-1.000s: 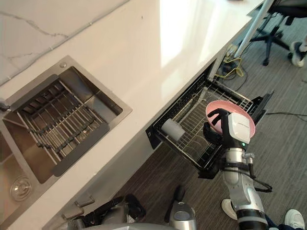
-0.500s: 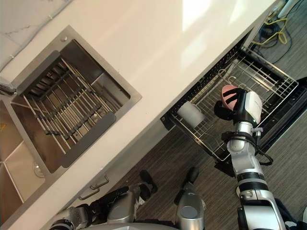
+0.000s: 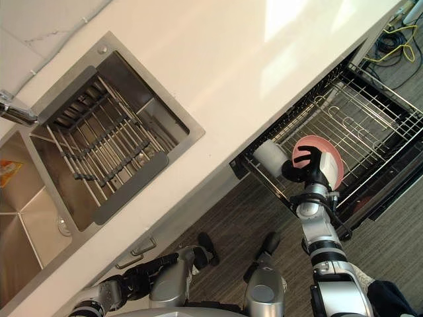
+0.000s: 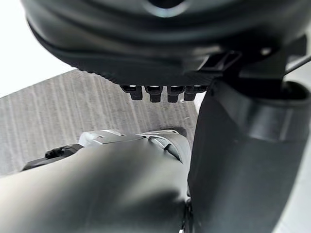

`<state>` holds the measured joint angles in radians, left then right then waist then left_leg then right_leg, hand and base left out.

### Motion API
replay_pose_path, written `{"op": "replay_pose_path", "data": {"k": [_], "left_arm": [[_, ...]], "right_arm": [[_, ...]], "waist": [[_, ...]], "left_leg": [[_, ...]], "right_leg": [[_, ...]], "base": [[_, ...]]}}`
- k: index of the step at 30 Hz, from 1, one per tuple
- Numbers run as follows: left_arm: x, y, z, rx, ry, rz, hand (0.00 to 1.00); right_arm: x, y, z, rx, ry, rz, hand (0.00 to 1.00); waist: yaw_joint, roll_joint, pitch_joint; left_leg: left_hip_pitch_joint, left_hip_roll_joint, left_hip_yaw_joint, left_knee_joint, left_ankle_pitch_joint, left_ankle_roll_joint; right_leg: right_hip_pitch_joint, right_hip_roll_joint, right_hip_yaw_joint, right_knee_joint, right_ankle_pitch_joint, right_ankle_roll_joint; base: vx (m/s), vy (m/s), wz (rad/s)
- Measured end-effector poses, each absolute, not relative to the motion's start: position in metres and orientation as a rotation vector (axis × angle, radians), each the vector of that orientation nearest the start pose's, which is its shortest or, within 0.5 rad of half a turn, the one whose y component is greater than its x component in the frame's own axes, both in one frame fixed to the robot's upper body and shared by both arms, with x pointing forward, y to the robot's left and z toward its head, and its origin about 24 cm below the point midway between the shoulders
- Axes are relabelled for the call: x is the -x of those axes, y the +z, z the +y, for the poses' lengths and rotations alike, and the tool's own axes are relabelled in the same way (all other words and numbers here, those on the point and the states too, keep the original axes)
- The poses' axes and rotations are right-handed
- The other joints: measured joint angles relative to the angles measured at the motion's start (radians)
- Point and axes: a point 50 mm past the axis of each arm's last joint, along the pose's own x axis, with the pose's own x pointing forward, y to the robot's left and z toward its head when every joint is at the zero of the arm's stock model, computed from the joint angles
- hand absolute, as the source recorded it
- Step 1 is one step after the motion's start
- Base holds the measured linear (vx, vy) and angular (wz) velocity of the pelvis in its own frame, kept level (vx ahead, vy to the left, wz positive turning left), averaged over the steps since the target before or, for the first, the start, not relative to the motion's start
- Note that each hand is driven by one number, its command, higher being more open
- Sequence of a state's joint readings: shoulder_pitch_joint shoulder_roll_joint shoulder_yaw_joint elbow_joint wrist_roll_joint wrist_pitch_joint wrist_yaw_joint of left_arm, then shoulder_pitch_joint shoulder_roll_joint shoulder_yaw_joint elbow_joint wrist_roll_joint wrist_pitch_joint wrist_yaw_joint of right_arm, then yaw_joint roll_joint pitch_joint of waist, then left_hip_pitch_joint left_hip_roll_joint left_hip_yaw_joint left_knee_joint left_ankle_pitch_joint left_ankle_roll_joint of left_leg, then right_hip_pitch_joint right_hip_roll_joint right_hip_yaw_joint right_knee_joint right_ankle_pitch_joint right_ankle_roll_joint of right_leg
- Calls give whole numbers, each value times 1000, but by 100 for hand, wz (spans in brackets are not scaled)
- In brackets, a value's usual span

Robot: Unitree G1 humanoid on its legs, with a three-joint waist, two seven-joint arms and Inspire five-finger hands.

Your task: Walk over to the sink, pick up the cup, carry it to the dishwasher, place the cup inside the dishwasher, then close the dishwasher door

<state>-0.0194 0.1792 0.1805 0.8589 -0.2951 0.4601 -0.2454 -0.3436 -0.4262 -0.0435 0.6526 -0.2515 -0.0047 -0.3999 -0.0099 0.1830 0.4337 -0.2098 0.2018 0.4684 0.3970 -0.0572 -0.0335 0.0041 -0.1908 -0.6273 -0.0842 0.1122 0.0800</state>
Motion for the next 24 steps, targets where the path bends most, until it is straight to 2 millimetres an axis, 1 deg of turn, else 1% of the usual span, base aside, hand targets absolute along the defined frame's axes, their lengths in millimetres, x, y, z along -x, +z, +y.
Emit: {"op": "replay_pose_path", "data": {"k": [3, 6, 8, 9, 10, 11, 12, 14, 15, 17, 18, 19, 20, 21, 22, 23, 24], "left_arm": [[-139, -138, 215, 432, 113, 1173, 100], [-137, -139, 215, 450, 129, 1174, 100], [-132, -141, 218, 476, 162, 1179, 100], [-129, -141, 220, 483, 175, 1180, 100], [-123, -143, 225, 493, 205, 1184, 100], [-115, -144, 230, 503, 237, 1191, 100], [-111, -145, 232, 508, 252, 1196, 100], [-100, -148, 236, 535, 292, 1214, 100], [-96, -149, 236, 544, 305, 1221, 100], [-78, -153, 240, 577, 364, 1244, 100], [-73, -153, 241, 583, 380, 1251, 100], [-66, -155, 243, 593, 404, 1262, 100], [-61, -155, 244, 598, 422, 1269, 100], [-59, -156, 244, 599, 427, 1273, 100], [-53, -157, 244, 606, 445, 1284, 100], [-50, -157, 244, 612, 456, 1287, 100], [-41, -159, 241, 626, 476, 1301, 100]], "right_arm": [[-291, 25, -287, 639, -561, 197, 100], [-281, 19, -290, 630, -603, 211, 100], [-266, 15, -301, 603, -664, 221, 100], [-263, 16, -303, 585, -683, 218, 100], [-256, 19, -307, 538, -726, 199, 100], [-252, 28, -309, 508, -758, 151, 100], [-250, 36, -310, 494, -774, 113, 100], [-240, 69, -316, 413, -862, -58, 100], [-237, 77, -318, 392, -882, -98, 100], [-218, 97, -327, 303, -955, -232, 100], [-213, 100, -330, 280, -972, -259, 100], [-203, 104, -337, 233, -1011, -308, 100], [-190, 104, -347, 190, -1057, -334, 100], [-182, 103, -353, 165, -1084, -339, 100], [-168, 99, -365, 106, -1134, -339, 100], [-161, 95, -370, 82, -1157, -331, 100], [-147, 83, -380, 5, -1207, -304, 100]], "waist": [[10, -1, 1], [13, -6, 1], [12, -19, 1], [10, -24, -1], [5, -37, -7], [-5, -50, -13], [-8, -55, -16], [-13, -77, -28], [-16, -87, -34], [-20, -120, -85], [-22, -127, -98], [-34, -141, -110], [-38, -149, -125], [-40, -152, -135], [-46, -156, -150], [-50, -157, -156], [-61, -158, -170]], "left_leg": [[10, 0, 0, -2, 0, 0], [25, -1, 0, -13, -1, -1], [53, -6, 2, -42, -3, -3], [59, -8, 3, -51, -3, -3], [69, -10, 4, -71, -3, -4], [84, -13, 8, -97, -4, -3], [95, -15, 10, -116, -4, -2], [143, -21, 18, -186, -4, -2], [154, -22, 22, -194, -3, -5], [184, -25, 48, -217, -1, -7], [193, -27, 55, -222, -1, -7], [216, -29, 64, -230, -1, -7], [228, -32, 69, -238, -1, -7], [230, -33, 71, -241, -1, -7], [236, -35, 74, -246, -1, -7], [240, -37, 76, -249, -1, -8], [249, -40, 83, -260, 0, -10]], "right_leg": [[13, 1, -4, 0, 0, 1], [21, 2, -4, 0, 1, 1], [36, 5, -2, 0, 1, 1], [37, 6, -1, 0, 1, 1], [38, 9, 0, 0, 1, 1], [38, 13, 2, 0, 1, 1], [38, 15, 6, 0, 1, 1], [45, 25, 18, 0, 1, 1], [49, 26, 21, 0, 1, 0], [54, 26, 44, -1, 0, 1], [57, 26, 50, -1, 0, 1], [72, 25, 57, -1, -2, 3], [77, 24, 63, -1, -3, 4], [77, 23, 64, -1, -3, 5], [79, 22, 67, -1, -3, 5], [80, 22, 68, -1, -3, 5], [85, 20, 73, -1, -4, 6]], "base": [[-10, 99, 3], [7, 91, -1], [9, 77, -3], [3, 59, -6], [-5, 68, -5], [-8, 67, -7], [-17, 82, -13], [-23, 66, -17], [-28, 51, -19], [-17, 55, -28], [20, 85, -28], [7, 94, -21], [2, 78, -16], [-28, 75, -10], [-15, 55, -6], [-40, 97, -10], [-39, 72, -11]]}}
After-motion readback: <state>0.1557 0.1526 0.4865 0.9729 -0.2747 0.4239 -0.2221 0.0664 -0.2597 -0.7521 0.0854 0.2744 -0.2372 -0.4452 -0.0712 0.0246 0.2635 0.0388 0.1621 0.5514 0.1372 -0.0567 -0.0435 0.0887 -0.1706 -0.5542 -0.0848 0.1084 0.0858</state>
